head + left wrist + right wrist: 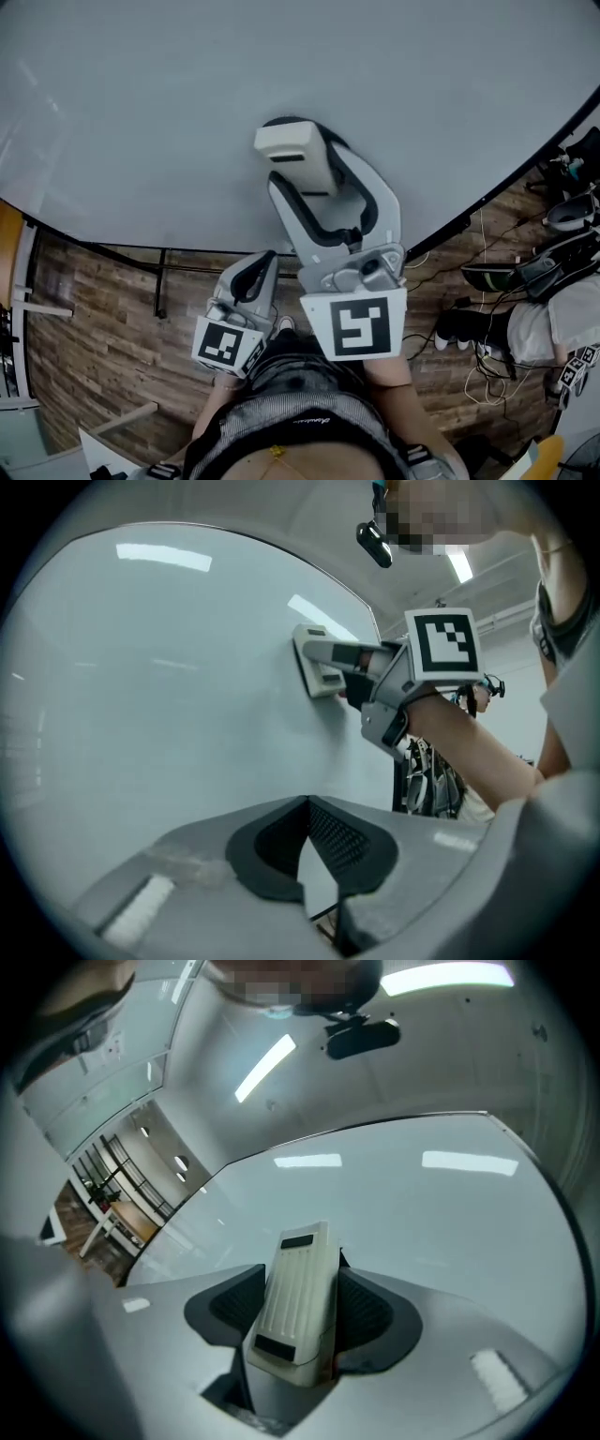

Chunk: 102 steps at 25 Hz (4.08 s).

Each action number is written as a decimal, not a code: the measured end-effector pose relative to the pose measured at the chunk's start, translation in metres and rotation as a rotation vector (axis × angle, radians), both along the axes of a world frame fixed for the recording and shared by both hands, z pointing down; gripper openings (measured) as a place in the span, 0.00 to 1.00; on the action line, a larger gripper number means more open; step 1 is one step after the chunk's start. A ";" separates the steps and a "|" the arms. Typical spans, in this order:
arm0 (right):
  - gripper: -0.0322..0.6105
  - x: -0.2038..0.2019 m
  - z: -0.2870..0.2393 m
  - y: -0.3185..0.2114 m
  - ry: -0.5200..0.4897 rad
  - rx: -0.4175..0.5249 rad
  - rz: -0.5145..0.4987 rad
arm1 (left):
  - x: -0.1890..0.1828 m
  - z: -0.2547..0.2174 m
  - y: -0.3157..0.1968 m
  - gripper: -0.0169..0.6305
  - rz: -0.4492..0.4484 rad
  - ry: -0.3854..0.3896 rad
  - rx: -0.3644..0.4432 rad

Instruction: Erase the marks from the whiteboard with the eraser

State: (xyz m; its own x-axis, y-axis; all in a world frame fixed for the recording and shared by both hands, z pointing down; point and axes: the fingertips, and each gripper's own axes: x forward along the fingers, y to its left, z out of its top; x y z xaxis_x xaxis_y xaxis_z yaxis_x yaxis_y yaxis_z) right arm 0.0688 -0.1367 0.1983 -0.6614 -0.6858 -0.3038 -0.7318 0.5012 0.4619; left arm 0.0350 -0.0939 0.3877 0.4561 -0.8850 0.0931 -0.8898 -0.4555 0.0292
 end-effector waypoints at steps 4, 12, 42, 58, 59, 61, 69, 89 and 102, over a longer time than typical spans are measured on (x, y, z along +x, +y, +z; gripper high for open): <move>0.44 0.087 -0.057 -0.009 -0.216 0.018 0.090 | 0.024 0.002 -0.004 0.02 0.077 0.017 -0.008; 0.44 0.188 -0.065 -0.017 -0.343 0.032 0.282 | 0.044 0.004 -0.010 0.02 0.154 0.022 -0.014; 0.43 -0.133 -0.029 0.009 0.095 0.116 -0.086 | -0.072 0.023 0.011 0.02 -0.146 0.069 -0.064; 0.43 0.025 -0.082 -0.006 -0.115 -0.062 0.012 | 0.015 0.019 0.006 0.02 0.075 0.001 -0.054; 0.43 0.036 -0.082 -0.010 -0.133 -0.069 0.020 | 0.021 0.019 0.003 0.02 0.094 0.004 -0.063; 0.43 0.058 -0.084 -0.016 -0.181 -0.070 0.018 | 0.032 0.017 0.000 0.02 0.123 0.011 -0.060; 0.43 0.067 -0.038 0.021 -0.183 -0.086 0.028 | 0.010 0.011 0.038 0.02 0.080 -0.040 -0.027; 0.43 0.128 0.160 0.046 -0.223 -0.406 0.126 | 0.083 -0.002 -0.001 0.02 0.095 -0.091 0.117; 0.42 0.108 0.157 0.051 -0.170 -0.399 0.100 | 0.089 -0.007 0.003 0.02 0.126 -0.090 0.136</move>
